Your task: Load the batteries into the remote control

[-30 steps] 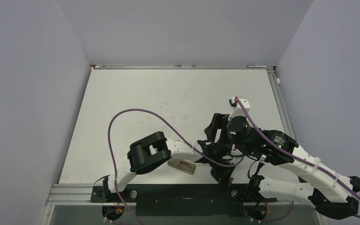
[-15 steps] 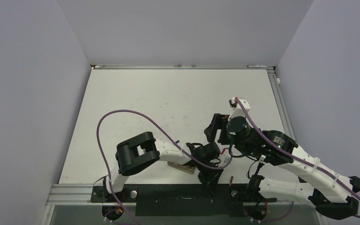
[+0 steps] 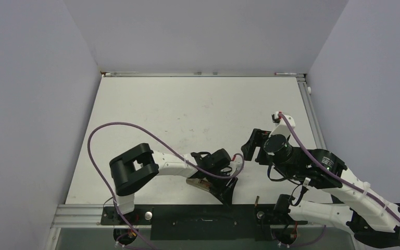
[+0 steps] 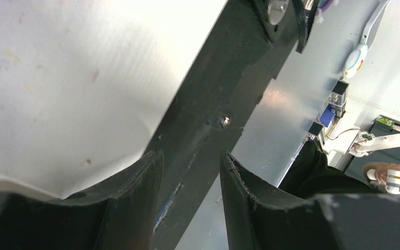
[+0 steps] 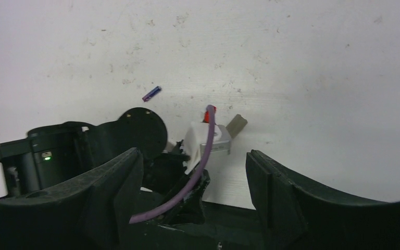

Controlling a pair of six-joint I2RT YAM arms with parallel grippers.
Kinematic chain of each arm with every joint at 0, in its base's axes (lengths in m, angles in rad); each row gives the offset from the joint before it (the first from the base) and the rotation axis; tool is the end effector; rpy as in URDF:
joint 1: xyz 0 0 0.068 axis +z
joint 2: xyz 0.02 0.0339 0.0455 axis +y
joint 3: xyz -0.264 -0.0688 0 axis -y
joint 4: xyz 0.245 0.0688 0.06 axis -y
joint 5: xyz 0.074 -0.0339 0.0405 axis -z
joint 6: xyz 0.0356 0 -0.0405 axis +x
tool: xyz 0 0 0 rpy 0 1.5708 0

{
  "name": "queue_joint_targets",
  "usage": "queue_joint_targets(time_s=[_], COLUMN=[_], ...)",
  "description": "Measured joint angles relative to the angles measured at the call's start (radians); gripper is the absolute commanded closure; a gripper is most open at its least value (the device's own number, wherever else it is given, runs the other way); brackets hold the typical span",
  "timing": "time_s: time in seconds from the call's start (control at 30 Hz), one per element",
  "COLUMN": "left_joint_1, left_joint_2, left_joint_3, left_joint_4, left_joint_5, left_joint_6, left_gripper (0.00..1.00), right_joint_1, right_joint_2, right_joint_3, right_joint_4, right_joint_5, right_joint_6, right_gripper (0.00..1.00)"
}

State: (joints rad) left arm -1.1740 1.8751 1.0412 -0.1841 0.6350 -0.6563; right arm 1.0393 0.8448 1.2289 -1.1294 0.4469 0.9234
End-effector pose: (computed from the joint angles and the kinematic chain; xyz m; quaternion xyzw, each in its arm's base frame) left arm 0.1205 -0.3421 0.1369 -0.3163 -0.8617 0.3886 0.0800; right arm 0.0778 0.1020 0.3864 0.0370 0.8969 0.2123 0.3862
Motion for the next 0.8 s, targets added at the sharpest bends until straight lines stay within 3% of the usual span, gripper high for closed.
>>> queue_joint_targets(time_s=[0.37, 0.8], left_joint_1=[0.052, 0.172], left_joint_2=[-0.294, -0.589], left_joint_3=[-0.092, -0.210], left_joint_4=[-0.031, -0.090], left_joint_5=[-0.013, -0.037], left_joint_6=[0.011, 0.035], left_gripper=[0.45, 0.40], right_joint_1=[0.000, 0.000], right_joint_2=[0.003, 0.063], right_joint_3=[-0.082, -0.403], right_joint_4=[-0.183, -0.121], right_joint_5=[-0.004, -0.170], right_joint_6=[0.148, 0.237], right_gripper=[0.30, 0.31])
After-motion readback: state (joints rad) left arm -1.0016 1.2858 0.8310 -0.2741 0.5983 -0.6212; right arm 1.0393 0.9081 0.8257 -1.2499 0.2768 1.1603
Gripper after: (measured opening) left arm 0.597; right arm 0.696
